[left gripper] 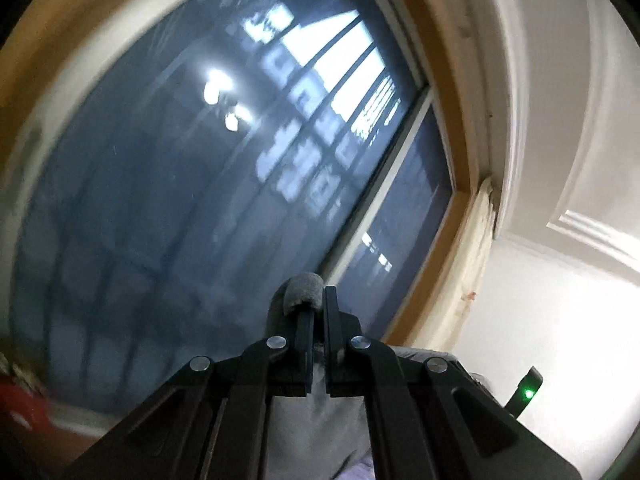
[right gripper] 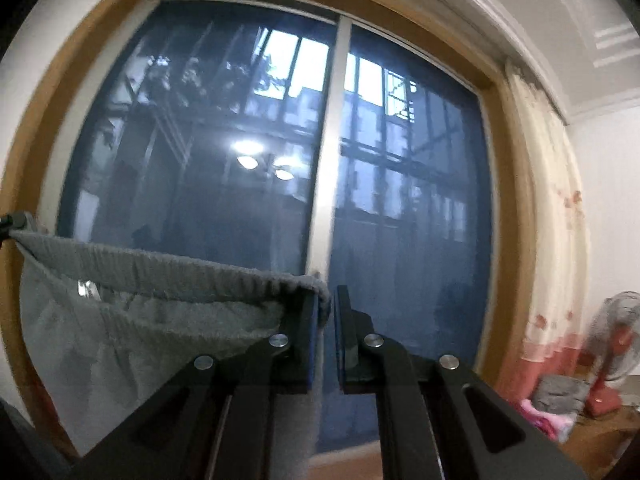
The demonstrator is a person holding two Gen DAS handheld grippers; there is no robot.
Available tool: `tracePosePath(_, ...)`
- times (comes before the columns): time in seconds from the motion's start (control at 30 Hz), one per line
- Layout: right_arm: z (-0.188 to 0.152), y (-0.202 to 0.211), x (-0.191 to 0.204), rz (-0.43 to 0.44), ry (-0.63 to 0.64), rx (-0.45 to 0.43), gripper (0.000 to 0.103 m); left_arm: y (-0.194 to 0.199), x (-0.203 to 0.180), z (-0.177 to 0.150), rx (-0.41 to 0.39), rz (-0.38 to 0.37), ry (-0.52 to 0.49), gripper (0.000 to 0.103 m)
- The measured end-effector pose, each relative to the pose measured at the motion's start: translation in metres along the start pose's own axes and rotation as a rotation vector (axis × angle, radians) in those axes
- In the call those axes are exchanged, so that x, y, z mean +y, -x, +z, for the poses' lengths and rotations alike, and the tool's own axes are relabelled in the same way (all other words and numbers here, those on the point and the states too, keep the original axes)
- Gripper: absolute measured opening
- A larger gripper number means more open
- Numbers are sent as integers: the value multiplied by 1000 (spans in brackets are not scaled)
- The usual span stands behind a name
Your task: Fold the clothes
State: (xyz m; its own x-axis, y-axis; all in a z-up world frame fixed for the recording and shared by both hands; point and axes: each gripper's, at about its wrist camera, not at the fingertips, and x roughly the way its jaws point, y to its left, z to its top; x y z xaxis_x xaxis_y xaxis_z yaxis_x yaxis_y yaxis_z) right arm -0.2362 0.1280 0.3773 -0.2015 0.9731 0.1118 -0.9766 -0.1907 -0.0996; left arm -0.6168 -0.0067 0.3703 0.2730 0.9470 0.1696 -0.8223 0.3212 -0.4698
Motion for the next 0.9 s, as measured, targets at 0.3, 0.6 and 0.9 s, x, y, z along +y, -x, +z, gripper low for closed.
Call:
tracePosePath(0.3,-12,73,38,325,9,-136,4,35,4,29,-200,202,-55,3)
tracePosePath(0.6,-70,108,-11,315,-122,-37,4,-53,23,-14,-92,232,-19,2)
tracePosePath(0.9,-227,69,1,704,-29,318,88,-132,-54,-105,1,326,-137,2)
